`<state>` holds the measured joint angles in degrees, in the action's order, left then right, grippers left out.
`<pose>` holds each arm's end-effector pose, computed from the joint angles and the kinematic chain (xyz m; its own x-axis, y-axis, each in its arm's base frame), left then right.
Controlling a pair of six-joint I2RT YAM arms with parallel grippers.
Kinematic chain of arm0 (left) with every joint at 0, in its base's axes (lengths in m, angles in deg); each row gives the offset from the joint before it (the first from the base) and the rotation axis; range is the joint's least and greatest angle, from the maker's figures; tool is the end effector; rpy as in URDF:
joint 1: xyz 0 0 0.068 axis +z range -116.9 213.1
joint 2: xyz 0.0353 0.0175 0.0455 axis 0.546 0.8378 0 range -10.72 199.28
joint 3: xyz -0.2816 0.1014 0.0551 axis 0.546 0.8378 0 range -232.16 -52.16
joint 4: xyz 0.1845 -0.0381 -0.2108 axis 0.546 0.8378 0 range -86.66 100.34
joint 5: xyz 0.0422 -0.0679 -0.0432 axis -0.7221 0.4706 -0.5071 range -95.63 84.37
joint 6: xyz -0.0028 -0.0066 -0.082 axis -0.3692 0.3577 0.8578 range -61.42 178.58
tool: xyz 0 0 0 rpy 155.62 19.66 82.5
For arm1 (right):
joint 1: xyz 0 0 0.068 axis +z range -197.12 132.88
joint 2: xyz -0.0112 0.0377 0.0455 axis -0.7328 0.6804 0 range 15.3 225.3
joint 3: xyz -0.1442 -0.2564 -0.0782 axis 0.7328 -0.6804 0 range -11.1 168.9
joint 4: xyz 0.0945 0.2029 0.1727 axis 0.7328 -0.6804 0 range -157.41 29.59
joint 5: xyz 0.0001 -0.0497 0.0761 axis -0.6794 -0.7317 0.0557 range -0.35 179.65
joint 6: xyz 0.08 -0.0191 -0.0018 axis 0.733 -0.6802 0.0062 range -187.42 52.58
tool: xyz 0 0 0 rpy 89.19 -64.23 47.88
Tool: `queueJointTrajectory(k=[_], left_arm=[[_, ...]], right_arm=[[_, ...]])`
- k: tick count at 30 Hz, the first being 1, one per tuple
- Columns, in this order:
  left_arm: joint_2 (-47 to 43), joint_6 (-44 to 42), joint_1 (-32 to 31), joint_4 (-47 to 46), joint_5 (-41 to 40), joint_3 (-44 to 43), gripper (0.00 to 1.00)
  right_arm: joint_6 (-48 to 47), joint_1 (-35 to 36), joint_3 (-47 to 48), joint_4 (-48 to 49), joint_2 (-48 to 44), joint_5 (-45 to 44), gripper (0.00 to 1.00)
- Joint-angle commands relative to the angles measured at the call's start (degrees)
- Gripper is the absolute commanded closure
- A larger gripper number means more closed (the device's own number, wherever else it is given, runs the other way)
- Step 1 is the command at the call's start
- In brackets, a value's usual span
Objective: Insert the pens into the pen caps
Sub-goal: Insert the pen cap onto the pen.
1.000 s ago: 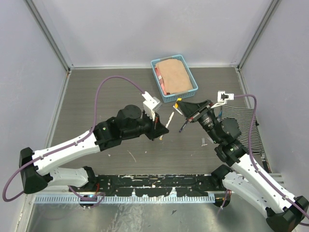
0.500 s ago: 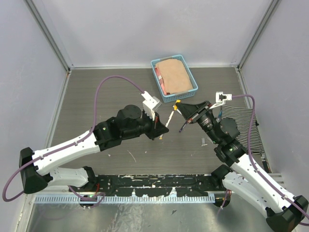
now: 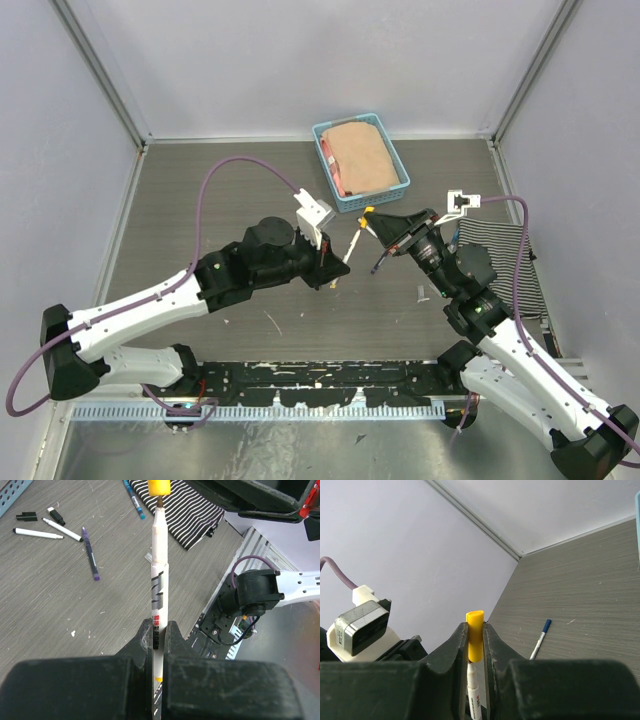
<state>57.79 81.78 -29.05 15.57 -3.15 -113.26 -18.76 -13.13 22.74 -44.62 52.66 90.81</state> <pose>0.1476 -0.2857 0.3654 -0.4997 0.1034 -0.8600 0.7675 0.5131 -0.3843 0.1628 0.1115 0.3679 -0.3157 0.6925 -0.6486 -0.5122 0.4510 0.7309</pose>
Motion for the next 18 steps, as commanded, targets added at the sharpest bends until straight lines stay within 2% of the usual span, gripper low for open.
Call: queueJointTrajectory(k=[1, 18], left_arm=[[0.35, -0.07, -0.27, -2.30, 0.55, -1.86, 1.00], [0.32, -0.08, -0.25, -2.21, -0.19, -1.69, 1.00]], right_arm=[[0.42, -0.16, 0.73, 3.02, -0.87, -0.53, 0.99], [0.64, -0.16, 0.13, 2.00, -1.61, 0.50, 0.99]])
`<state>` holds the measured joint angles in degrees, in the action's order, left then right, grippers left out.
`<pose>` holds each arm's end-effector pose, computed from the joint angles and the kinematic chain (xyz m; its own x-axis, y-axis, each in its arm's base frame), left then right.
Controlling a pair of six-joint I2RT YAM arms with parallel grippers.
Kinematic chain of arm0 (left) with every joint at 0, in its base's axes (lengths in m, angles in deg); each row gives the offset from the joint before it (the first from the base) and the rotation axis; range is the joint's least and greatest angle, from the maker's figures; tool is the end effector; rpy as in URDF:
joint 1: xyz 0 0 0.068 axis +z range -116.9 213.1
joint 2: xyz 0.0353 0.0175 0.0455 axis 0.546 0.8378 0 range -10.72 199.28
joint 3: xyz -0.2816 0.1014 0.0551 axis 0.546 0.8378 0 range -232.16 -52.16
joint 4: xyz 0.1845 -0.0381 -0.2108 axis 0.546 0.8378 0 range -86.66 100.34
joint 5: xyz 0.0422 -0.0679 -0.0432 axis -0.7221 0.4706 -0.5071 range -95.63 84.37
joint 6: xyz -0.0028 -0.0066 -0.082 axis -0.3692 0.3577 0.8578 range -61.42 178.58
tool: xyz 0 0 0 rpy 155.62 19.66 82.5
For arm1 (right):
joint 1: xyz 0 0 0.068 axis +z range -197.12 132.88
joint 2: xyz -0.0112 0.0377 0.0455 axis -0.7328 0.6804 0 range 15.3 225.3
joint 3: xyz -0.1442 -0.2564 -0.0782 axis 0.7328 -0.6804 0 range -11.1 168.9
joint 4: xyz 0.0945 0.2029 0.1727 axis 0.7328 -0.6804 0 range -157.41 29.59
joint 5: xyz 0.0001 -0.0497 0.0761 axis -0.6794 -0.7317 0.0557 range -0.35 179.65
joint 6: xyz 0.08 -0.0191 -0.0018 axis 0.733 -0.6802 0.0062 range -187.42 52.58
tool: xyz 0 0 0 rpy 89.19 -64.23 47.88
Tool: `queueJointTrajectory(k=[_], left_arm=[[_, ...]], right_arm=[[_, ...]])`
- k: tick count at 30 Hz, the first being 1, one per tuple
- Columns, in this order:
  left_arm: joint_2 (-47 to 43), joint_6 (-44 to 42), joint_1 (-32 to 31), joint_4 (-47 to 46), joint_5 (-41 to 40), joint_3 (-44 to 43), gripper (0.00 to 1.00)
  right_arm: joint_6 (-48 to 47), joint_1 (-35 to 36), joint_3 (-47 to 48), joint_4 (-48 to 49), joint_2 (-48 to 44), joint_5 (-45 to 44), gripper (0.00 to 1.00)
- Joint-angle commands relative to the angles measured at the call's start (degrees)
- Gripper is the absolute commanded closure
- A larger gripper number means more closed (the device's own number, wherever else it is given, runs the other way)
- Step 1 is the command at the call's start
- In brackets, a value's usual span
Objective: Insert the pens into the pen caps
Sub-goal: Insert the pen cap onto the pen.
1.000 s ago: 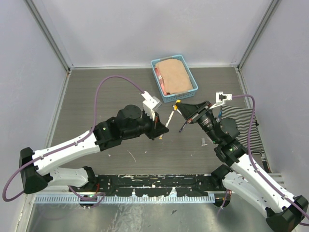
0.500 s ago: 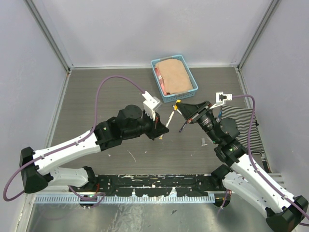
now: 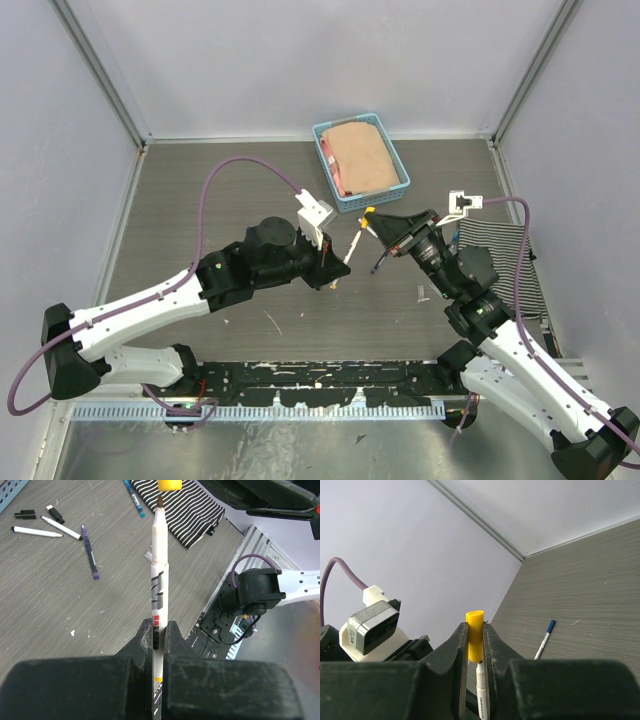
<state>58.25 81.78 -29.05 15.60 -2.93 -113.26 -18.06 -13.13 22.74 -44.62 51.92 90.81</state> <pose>0.1483 -0.2876 0.3629 -0.5037 0.1112 -0.8567 0.7674 0.5130 -0.3847 0.1601 0.1097 0.3702 -0.3151 0.7026 -0.6380 -0.5162 0.4372 0.7364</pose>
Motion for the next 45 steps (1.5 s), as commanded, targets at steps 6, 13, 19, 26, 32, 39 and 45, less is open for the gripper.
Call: queueJointTrajectory(k=[6, 13, 19, 26, 32, 39, 45], left_arm=[[-0.31, -0.17, -0.26, -2.23, -0.40, -1.73, 1.00], [-0.43, -0.24, -0.26, -2.24, -0.75, -1.65, 1.00], [-0.07, -0.09, -0.29, -2.32, -0.55, -1.76, 1.00], [0.19, 0.00, -0.29, -2.57, -0.67, -2.14, 1.00], [0.29, 0.09, -0.31, -2.59, -0.67, -2.27, 1.00], [0.55, 0.21, -0.27, -2.58, -0.64, -2.48, 1.00], [0.38, 0.11, -0.28, -2.64, -1.07, -2.55, 1.00]], right_arm=[[0.19, -0.16, -0.63, 1.88, -0.72, 0.71, 0.99], [0.21, -0.16, -1.63, 1.97, -0.80, 1.92, 0.99], [0.64, -0.17, -2.36, 1.92, -1.54, 2.92, 0.99], [0.80, -0.10, -2.56, 1.90, -1.09, 4.46, 0.99], [1.32, -0.14, -2.82, 2.48, -0.59, 5.24, 0.99], [1.68, -0.07, -2.69, 2.48, -0.94, 5.57, 0.99], [1.19, -0.02, -2.98, 1.03, -1.90, 4.72, 0.80]])
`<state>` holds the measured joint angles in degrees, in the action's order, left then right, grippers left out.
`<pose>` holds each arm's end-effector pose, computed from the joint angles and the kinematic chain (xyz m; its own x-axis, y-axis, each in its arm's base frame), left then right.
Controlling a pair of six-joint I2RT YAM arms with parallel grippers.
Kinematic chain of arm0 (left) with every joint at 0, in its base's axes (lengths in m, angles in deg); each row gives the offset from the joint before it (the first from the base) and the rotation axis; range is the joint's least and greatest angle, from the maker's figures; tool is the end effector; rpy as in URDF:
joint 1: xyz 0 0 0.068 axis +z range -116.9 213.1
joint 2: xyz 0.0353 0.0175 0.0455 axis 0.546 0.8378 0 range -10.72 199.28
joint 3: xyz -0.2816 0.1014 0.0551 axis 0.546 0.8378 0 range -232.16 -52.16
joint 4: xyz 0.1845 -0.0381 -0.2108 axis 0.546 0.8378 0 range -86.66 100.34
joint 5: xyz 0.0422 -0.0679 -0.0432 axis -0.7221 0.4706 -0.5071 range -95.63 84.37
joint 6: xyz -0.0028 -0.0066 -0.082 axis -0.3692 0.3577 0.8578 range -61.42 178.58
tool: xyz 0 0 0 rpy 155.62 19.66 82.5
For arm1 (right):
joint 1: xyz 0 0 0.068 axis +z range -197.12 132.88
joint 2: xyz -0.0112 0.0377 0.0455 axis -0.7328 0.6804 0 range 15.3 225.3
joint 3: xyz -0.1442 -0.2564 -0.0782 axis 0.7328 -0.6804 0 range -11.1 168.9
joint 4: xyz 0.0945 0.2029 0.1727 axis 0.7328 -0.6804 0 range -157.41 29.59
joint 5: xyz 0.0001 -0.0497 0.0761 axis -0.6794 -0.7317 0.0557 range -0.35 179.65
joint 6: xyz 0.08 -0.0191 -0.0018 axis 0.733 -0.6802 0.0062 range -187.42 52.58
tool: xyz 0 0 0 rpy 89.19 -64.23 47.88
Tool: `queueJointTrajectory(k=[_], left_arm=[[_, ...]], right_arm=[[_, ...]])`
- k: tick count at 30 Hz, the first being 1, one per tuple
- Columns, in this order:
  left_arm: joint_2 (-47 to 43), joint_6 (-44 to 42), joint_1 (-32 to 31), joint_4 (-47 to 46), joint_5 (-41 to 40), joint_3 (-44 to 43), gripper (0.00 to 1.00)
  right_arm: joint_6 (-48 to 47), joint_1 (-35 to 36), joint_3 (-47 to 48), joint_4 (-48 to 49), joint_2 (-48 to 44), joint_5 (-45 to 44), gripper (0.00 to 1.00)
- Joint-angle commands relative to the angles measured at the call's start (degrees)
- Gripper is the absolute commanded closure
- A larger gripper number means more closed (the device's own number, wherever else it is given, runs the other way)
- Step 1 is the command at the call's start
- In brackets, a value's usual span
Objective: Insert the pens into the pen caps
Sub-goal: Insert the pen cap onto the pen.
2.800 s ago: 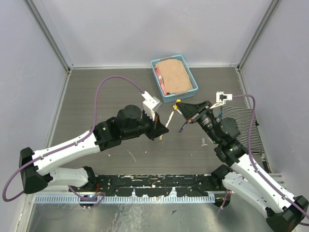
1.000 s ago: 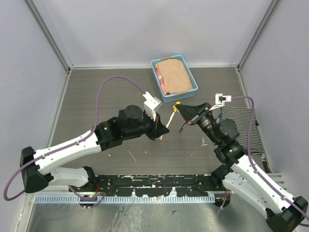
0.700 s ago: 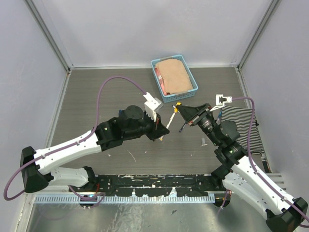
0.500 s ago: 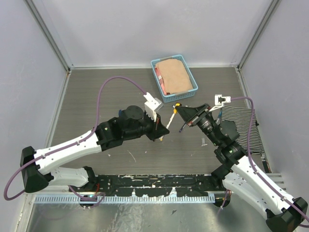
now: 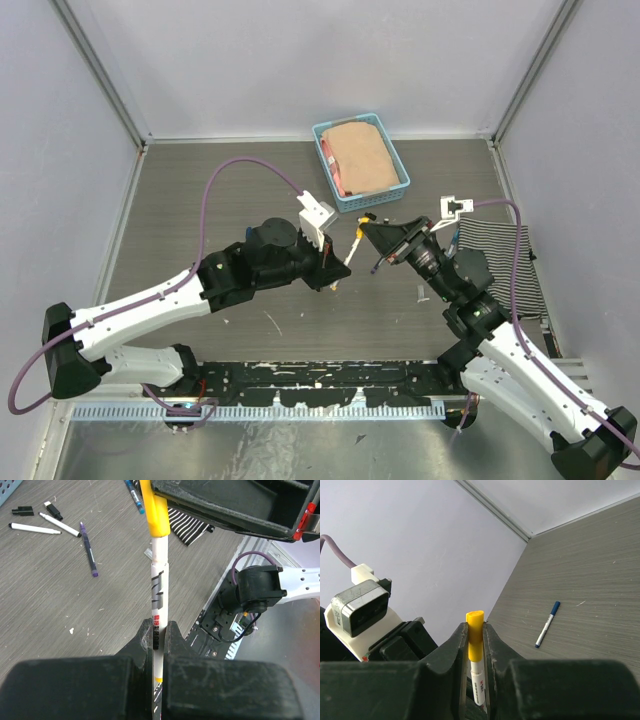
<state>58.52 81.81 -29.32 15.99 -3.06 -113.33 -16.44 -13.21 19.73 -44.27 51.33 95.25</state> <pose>0.1474 -0.2890 0.3611 -0.5073 0.1203 -0.8533 0.7669 0.5147 -0.3834 0.1577 0.1145 0.3510 -0.3942 0.6668 -0.6325 -0.5219 0.4041 0.7512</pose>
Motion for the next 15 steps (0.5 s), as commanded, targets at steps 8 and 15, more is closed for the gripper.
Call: queueJointTrajectory(k=[8, 15], left_arm=[[-0.61, 0.15, -0.06, -2.89, -1.48, -1.81, 1.00], [-0.85, 0.25, 0.01, -2.89, -1.30, -1.49, 1.00]], right_arm=[[-2.30, 0.10, 1.09, -3.11, -3.50, -1.36, 0.55], [-3.60, 0.09, 3.85, -7.89, -3.84, -4.50, 0.41]])
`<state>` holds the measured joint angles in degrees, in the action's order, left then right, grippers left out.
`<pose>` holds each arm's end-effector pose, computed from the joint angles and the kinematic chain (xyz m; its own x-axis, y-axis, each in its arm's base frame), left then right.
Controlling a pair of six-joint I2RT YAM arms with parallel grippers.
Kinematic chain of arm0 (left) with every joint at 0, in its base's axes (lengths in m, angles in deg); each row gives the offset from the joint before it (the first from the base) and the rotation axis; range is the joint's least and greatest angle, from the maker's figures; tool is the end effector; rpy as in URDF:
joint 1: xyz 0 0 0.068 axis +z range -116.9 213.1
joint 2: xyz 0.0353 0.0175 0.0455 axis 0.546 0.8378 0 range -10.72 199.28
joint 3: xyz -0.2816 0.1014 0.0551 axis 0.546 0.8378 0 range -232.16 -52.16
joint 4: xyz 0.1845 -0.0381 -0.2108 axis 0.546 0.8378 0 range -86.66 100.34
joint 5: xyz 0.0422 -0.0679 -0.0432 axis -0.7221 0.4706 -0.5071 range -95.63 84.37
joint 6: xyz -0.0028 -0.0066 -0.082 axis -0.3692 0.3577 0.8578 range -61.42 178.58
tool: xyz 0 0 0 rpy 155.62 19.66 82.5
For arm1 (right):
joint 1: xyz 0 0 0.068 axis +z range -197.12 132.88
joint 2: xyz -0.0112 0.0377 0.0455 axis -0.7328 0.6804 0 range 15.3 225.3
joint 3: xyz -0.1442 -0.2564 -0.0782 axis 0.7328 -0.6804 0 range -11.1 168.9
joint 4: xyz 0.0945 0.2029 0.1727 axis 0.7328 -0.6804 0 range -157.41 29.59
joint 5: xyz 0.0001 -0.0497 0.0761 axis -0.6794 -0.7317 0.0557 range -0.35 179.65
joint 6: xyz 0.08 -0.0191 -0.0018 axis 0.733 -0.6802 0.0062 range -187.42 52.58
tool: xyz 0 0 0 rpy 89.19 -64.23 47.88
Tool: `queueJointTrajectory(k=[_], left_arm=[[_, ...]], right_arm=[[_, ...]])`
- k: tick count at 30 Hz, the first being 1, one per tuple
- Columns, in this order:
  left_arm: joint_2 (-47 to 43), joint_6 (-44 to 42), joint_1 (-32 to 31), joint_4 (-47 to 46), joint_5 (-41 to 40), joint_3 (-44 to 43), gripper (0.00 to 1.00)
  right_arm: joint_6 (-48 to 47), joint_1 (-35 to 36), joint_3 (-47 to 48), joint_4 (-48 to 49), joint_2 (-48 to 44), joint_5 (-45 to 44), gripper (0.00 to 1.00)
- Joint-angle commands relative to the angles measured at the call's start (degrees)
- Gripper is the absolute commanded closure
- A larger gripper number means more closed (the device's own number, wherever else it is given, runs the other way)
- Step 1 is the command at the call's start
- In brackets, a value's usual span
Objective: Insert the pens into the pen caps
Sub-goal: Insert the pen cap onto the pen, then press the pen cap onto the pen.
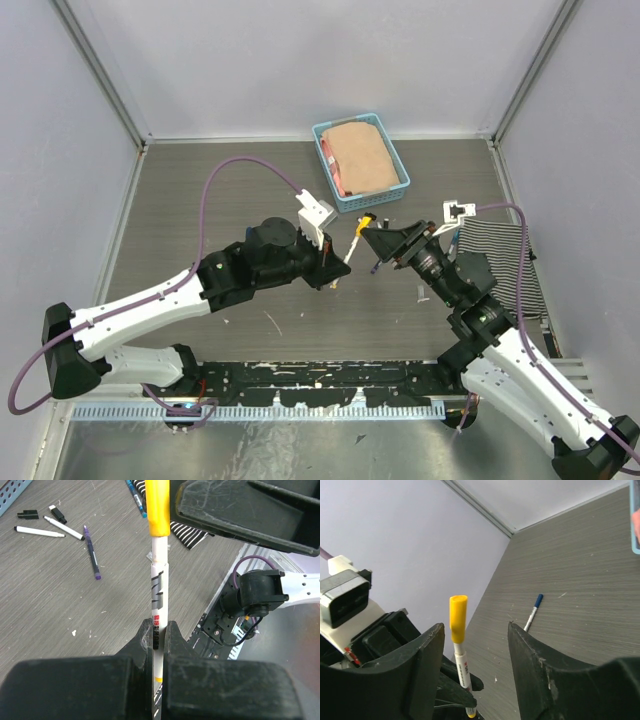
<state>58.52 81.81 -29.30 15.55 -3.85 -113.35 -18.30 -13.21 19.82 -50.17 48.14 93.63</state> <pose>0.1486 -0.2888 0.3623 -0.5020 0.1094 -0.8579 0.7631 0.5230 -0.3798 0.1501 0.1069 0.3464 -0.3855 0.6498 -0.6551 -0.4922 0.4557 0.7416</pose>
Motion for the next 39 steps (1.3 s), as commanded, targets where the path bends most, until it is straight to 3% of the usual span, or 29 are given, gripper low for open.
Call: queueJointTrajectory(k=[1, 4, 17, 28, 36, 39], left_arm=[[-0.85, 0.24, -0.01, -2.47, -0.34, -1.47, 1.00], [-0.87, 0.29, -0.05, -2.52, -0.04, -1.33, 1.00], [-1.73, 0.25, -0.02, -2.63, 0.09, -0.68, 1.00], [-1.74, 0.34, -0.09, -2.63, 0.25, -0.44, 1.00], [-1.06, 0.49, -0.03, -0.85, -0.14, -1.89, 1.00], [-0.82, 0.60, -0.08, -0.05, -0.38, -2.71, 1.00]], right_arm=[[-1.71, 0.10, 4.70, -3.37, -0.34, -3.69, 0.40], [-1.28, 0.10, 8.07, -7.36, 1.47, -5.10, 0.39], [0.28, 0.10, 14.34, -8.51, 8.30, -2.69, 0.38], [0.53, 0.06, 14.27, -5.39, 9.90, 0.80, 0.67], [-0.01, 0.10, 13.56, -5.56, 9.46, 2.19, 0.95], [-1.66, 0.10, 13.60, -5.73, 9.35, 2.95, 0.99]])
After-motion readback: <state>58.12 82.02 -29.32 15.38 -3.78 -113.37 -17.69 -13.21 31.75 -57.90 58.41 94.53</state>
